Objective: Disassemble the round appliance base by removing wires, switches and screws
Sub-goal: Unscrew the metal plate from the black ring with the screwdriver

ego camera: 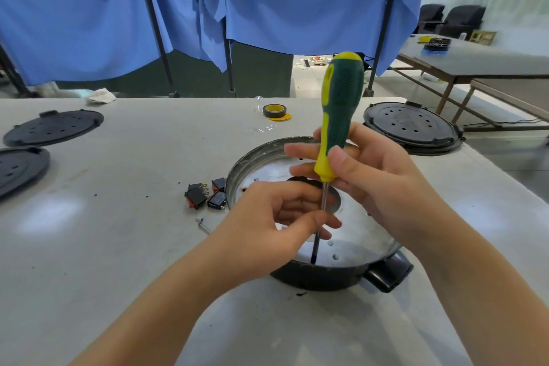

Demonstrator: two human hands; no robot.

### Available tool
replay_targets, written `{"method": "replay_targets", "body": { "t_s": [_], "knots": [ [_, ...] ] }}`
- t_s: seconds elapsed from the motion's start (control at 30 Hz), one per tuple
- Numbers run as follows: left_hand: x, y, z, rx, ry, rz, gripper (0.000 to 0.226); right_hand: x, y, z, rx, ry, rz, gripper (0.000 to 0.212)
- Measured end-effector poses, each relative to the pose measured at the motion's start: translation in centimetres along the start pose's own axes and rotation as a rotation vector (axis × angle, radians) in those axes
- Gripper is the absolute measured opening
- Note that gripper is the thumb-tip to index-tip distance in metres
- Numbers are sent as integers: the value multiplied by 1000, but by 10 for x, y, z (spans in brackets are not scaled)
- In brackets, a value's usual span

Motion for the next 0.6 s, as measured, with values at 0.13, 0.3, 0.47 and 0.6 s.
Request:
{"method": "replay_targets", "body": {
  "t_s": [0.13,0.3,0.47,0.6],
  "knots": [
    [3,-1,0,-3,-4,80,16,-2,-1,1,-22,13,-19,32],
    [6,-2,-3,-16,-40,155,22,0,-1,0,53,111,124,32],
    [1,0,-1,-35,-15,53,13,3,-1,1,14,-1,45,23],
    [1,0,0,-41,-27,53,13,3,-2,1,-26,-30,-10,30]
  ]
}}
Point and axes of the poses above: each hand's wrist, its own y-axis away from the middle knuckle, its own x-axis out of the back of the hand, z = x × y, the point moved 4 cm from there along -y, towards the middle knuckle, and after that the axes turned 3 degrees about -z, right-handed, at the moved point
